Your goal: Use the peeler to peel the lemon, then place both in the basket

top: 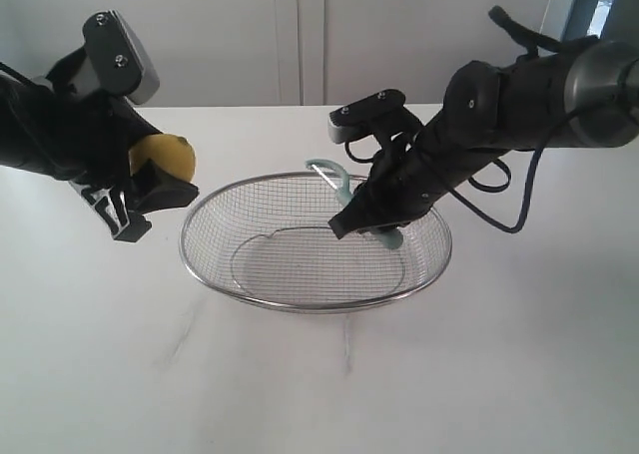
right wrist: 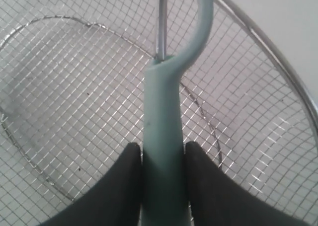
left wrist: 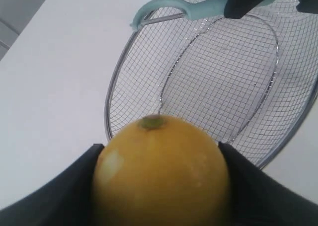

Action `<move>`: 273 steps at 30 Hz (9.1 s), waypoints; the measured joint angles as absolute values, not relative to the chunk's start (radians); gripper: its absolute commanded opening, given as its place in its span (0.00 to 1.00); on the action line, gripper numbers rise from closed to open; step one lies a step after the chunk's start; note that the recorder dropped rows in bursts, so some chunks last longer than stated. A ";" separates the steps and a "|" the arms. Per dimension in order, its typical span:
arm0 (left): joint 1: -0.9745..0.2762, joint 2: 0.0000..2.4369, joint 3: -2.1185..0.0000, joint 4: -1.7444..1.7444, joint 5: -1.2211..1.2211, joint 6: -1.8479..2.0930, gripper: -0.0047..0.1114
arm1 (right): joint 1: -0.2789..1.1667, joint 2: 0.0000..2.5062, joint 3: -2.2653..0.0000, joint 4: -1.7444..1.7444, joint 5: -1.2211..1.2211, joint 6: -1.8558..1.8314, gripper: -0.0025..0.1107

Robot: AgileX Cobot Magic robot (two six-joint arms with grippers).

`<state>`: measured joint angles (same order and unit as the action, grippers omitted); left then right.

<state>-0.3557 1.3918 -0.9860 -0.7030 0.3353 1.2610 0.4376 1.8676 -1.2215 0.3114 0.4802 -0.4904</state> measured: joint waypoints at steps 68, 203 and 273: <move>-0.353 1.392 -0.986 -0.698 0.349 1.259 0.04 | 0.427 1.354 -1.207 0.062 0.920 -0.362 0.02; -0.404 1.145 -1.336 0.014 0.985 0.114 0.04 | 0.378 1.004 -1.061 0.022 0.918 -0.228 0.02; -0.025 0.005 -0.004 -0.080 -0.034 0.060 0.04 | 0.378 1.002 -1.061 0.024 0.918 -0.228 0.02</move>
